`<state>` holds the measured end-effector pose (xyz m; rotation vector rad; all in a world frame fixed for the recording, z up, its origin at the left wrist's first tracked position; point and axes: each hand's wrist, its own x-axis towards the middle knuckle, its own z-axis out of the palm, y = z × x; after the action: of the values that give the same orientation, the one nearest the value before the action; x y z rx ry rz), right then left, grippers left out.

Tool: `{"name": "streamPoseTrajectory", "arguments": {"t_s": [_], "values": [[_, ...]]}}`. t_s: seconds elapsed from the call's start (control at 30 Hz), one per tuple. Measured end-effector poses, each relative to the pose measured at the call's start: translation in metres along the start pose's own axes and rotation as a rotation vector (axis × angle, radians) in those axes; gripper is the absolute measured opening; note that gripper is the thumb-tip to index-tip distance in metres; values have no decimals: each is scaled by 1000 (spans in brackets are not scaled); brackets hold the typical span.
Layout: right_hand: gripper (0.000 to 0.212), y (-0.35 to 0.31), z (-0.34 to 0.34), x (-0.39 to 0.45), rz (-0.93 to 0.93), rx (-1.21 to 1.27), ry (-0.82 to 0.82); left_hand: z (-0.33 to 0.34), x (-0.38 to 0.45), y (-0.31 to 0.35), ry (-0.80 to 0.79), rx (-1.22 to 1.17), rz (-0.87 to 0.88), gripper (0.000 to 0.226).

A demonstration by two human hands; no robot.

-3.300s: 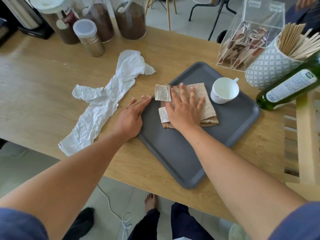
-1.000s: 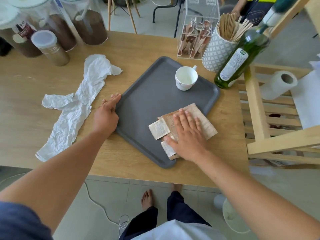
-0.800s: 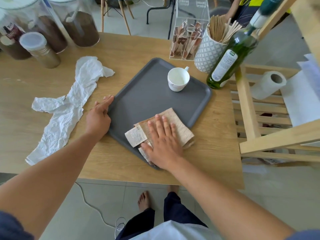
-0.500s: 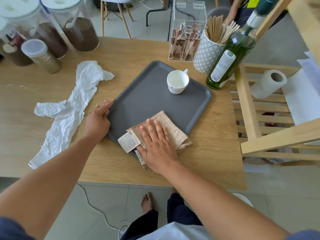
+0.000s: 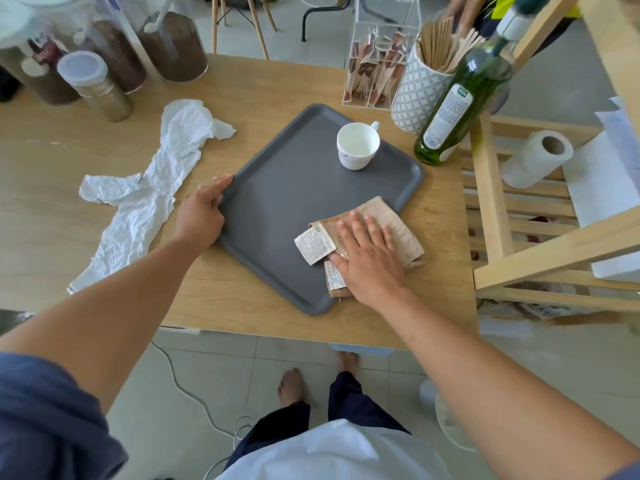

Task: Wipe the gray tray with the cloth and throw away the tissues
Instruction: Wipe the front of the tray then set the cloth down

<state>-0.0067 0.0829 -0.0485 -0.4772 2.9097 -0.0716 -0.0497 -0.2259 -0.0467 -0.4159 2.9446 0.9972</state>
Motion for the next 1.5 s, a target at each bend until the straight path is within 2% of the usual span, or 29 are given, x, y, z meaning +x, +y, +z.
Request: {"name": "streamPoseTrajectory", "arguments": {"t_s": [0.23, 0.33, 0.4, 0.5, 0.63, 0.8, 0.9, 0.97, 1.07, 1.17, 1.5], "values": [[49, 20, -8, -9, -129, 150, 70, -1, -10, 18, 15, 233, 0, 74], [44, 42, -11, -23, -169, 200, 132, 8, -19, 39, 101, 269, 79, 62], [45, 56, -11, -35, -189, 222, 162, 19, -25, 63, 108, 211, 210, 53], [47, 71, -10, -55, -210, 245, 196, 42, -42, 110, 32, 113, 425, 48], [47, 92, -5, -82, -176, 218, 160, 83, -74, 166, -175, 66, 717, 44], [55, 109, 1, -119, -144, 233, 43, 126, -103, 194, -306, 185, 843, 48], [58, 112, 3, -135, 12, 368, 118, 143, -116, 195, -330, 348, 908, 51], [55, 109, 3, -133, 134, 412, 197, 151, -122, 193, -339, 473, 911, 55], [56, 102, 6, -122, 204, 295, 171, 158, -131, 187, -349, 592, 852, 58], [57, 101, 14, -118, 206, 188, 99, 160, -143, 181, -345, 590, 802, 60], [57, 112, 21, -139, 159, 150, 81, 167, -154, 181, -324, 560, 765, 62]]}}
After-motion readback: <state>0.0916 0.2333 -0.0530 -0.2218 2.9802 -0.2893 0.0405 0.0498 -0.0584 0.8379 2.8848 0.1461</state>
